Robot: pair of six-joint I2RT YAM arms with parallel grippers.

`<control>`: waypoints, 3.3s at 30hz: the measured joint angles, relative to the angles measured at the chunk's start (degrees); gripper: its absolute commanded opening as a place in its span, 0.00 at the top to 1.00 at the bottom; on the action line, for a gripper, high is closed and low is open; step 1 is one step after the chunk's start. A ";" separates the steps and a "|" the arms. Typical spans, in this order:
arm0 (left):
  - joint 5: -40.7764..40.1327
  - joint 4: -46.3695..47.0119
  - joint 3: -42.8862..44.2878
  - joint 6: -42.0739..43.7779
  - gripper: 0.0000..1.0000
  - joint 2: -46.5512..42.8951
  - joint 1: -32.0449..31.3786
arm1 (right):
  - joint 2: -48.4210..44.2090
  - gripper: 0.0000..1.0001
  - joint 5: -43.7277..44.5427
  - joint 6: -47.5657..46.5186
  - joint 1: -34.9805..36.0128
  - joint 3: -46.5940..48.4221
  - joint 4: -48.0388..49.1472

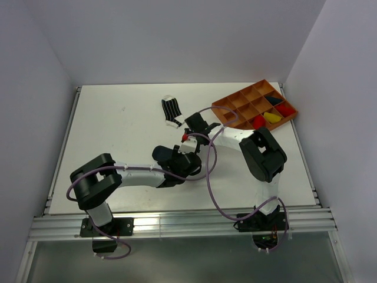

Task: Roll the socks
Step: Roll the sock at the center of the board.

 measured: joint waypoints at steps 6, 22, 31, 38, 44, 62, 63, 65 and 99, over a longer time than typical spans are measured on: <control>0.48 -1.14 0.87 -1.81 0.53 2.93 0.20 | 0.00 1.00 -0.28 0.04 0.00 0.00 0.02; 2.49 -4.22 3.52 -7.85 0.52 5.05 3.63 | 0.02 1.00 -1.27 0.22 -0.96 -0.07 0.52; 3.91 -5.62 4.83 -10.47 0.99 5.70 6.49 | 0.00 1.00 -2.71 0.39 -2.03 -0.87 3.28; 5.55 -5.86 5.92 -10.14 0.99 6.45 7.15 | -0.28 0.92 -4.96 1.36 -3.69 -2.93 6.36; 10.49 -3.98 4.52 -9.77 0.99 4.90 9.09 | -3.10 0.47 -6.21 2.29 -5.07 -6.69 9.46; 56.78 12.11 -6.80 -19.26 0.99 0.17 31.47 | -12.48 0.28 -5.51 8.55 -6.45 -17.81 20.26; 58.84 13.42 -7.54 -20.55 0.99 0.44 32.33 | -12.22 0.28 -5.42 9.03 -6.12 -18.01 20.81; 62.58 16.76 -9.07 -22.88 0.99 1.33 33.79 | -11.63 0.28 -5.40 9.79 -5.62 -18.40 21.81; 67.95 26.03 -13.33 -31.39 0.60 3.15 35.67 | -1.07 1.00 -1.29 5.66 -2.71 -5.73 9.75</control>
